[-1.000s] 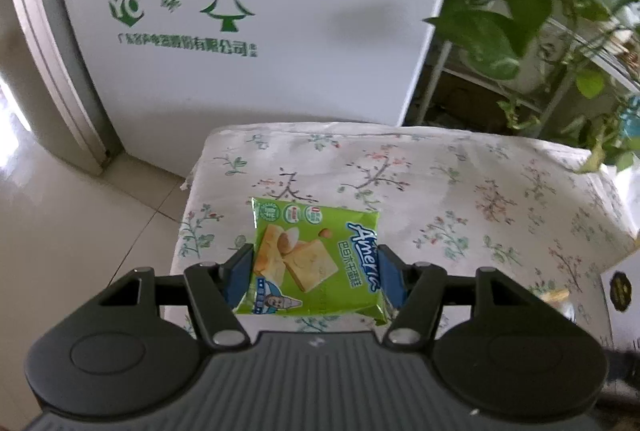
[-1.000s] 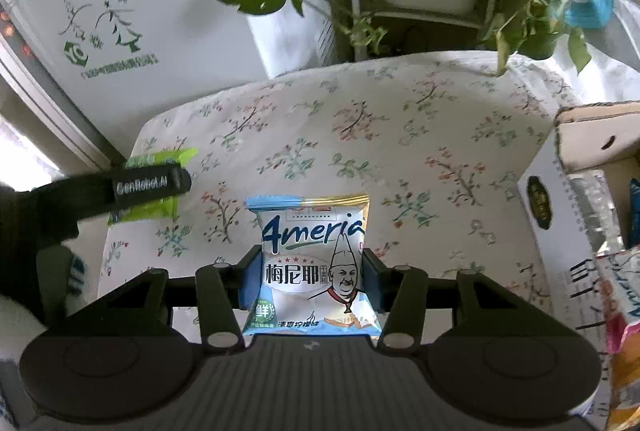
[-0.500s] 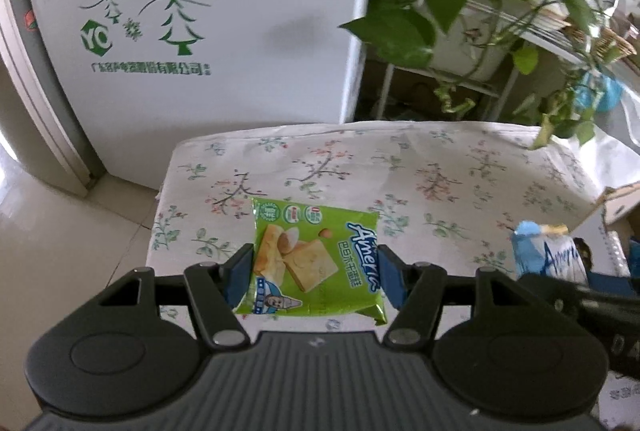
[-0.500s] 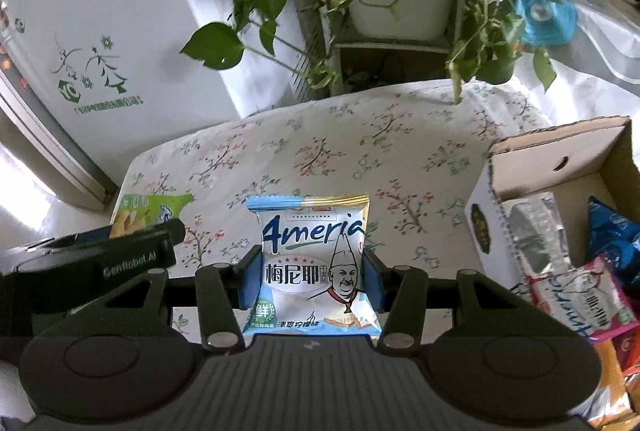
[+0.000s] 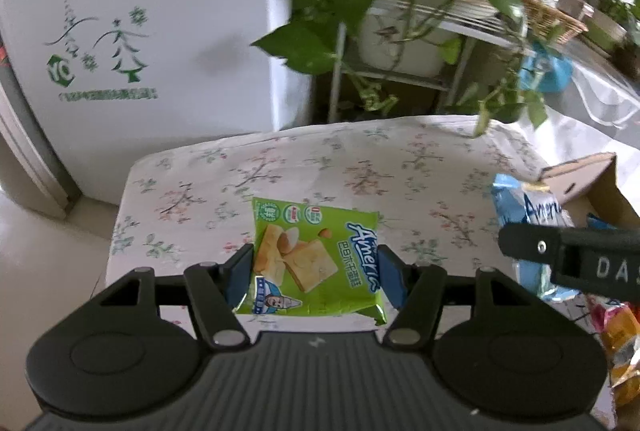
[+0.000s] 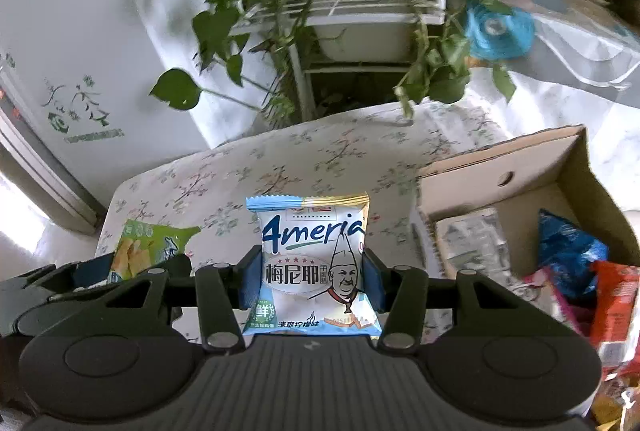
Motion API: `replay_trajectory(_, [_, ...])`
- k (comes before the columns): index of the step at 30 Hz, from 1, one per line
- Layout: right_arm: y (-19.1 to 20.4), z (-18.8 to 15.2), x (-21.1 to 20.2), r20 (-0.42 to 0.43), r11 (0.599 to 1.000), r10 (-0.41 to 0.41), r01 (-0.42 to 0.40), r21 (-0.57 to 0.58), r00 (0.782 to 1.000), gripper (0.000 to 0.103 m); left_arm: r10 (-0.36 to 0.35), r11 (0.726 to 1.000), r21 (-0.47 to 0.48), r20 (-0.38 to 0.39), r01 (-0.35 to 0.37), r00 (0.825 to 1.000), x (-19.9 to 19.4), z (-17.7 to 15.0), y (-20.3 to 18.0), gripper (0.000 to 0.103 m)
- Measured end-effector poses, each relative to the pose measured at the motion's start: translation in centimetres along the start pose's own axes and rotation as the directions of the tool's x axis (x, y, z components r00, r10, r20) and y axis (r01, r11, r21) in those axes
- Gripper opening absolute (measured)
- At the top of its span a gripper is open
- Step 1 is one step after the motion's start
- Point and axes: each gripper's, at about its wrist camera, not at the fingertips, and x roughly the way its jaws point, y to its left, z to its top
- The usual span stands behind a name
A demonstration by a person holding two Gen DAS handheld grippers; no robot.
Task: Organize snacks
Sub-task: 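Lift both held bags and carry them over the cardboard box, then open both tools to drop the green and blue-white bags into the box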
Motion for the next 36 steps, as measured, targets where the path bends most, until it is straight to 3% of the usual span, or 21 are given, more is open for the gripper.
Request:
replay_trajectory(21, [-7.7, 0.1, -4.0, 0.074, 0.995, -0.064, 0.057, 0.086, 0.995, 0.057, -0.111, 0.987, 0.122, 0.047, 0.105, 0.993, -1.7, -0.5, -8.3, 0.063])
replay_trajectory(36, [-14.1, 0.0, -6.8, 0.118, 0.972, -0.09, 0.061, 0.229, 0.989, 0.057, -0.254, 0.954, 0.186, 0.079, 0.236, 0.964, -2.9, -0.2, -14.2, 0.063])
